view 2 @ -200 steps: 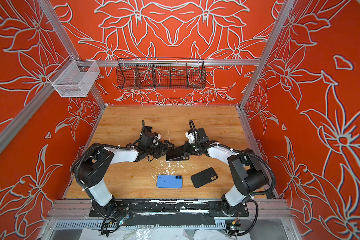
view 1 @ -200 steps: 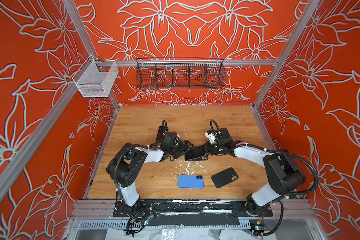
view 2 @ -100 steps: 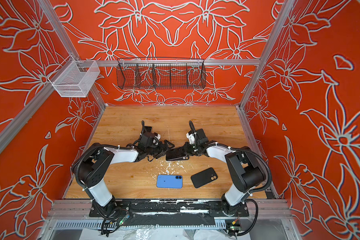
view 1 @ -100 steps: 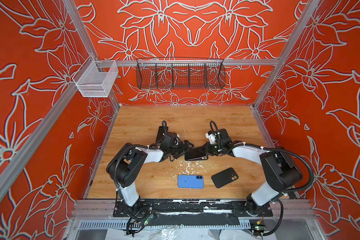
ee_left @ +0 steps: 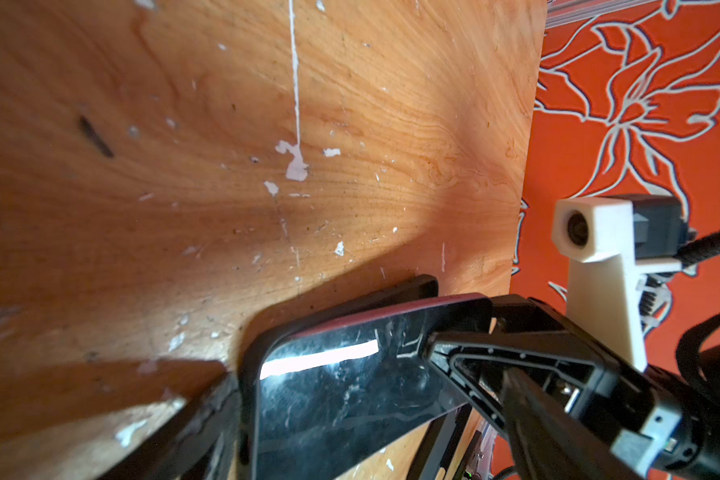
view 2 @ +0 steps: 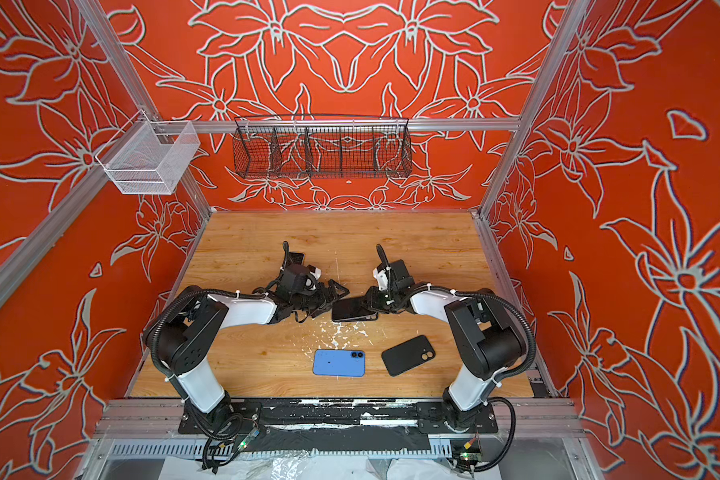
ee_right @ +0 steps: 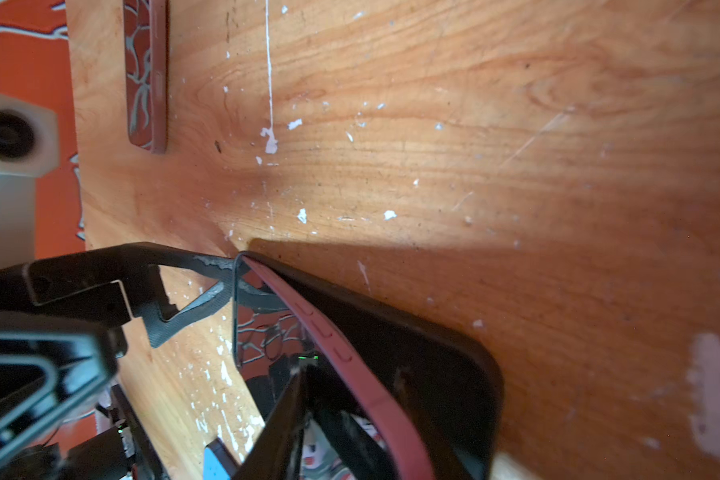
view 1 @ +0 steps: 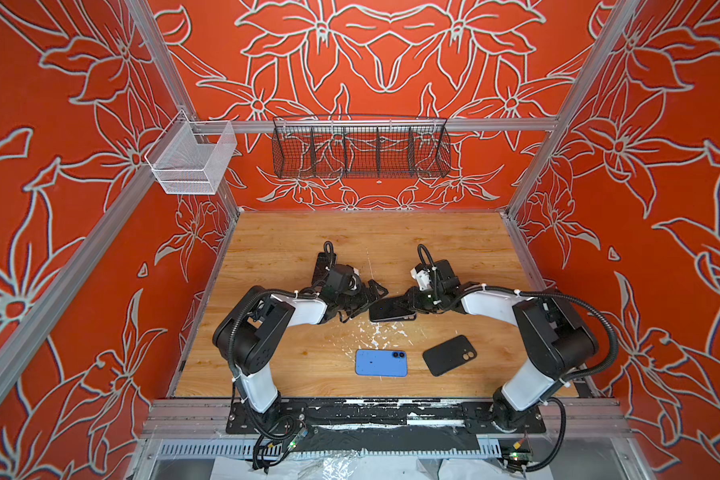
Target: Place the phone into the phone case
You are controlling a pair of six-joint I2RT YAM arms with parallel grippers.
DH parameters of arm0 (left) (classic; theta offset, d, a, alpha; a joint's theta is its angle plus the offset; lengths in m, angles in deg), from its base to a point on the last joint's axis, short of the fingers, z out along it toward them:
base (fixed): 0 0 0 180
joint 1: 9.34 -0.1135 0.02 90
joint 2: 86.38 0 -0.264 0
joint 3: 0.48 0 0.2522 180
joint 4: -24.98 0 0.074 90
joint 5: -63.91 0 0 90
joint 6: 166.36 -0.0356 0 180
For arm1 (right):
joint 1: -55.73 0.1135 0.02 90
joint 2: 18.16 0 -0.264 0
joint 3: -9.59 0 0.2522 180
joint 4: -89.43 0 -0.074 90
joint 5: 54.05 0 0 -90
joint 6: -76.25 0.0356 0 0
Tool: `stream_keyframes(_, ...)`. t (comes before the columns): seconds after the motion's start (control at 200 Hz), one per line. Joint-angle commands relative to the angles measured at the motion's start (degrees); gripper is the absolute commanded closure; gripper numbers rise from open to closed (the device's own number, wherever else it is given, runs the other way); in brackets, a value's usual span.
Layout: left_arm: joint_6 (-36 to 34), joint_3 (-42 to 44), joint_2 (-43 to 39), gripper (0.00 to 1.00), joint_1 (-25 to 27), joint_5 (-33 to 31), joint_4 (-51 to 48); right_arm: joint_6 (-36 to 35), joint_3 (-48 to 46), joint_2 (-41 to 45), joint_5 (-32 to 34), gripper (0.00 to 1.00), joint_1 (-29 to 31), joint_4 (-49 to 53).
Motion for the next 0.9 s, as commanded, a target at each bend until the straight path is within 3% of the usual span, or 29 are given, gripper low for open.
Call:
stream_keyframes(0.0, 0.1, 0.1, 2.2, 0.03, 1.1, 0.3, -1.6, -5.1, -3.1, -3.8, 13.0, 0.63, 1.1, 9.7)
stream_keyframes(0.25, 0.0, -0.1, 2.2, 0.03, 1.1, -0.2, -1.9, -7.9, -1.9, -2.7, 14.9, 0.55, 1.1, 12.0)
stream_keyframes(0.525, -0.4, 0.0, 1.3, 0.03, 1.1, -1.6, -3.4, -9.8, -0.2, 0.7, 16.0, 0.41, 1.1, 15.2)
stream_keyframes(0.891, -0.7, 0.1, 0.0, 0.03, 0.8, -2.3, -4.8, -11.2, 0.7, 9.4, 20.8, 0.37, 1.2, 20.5)
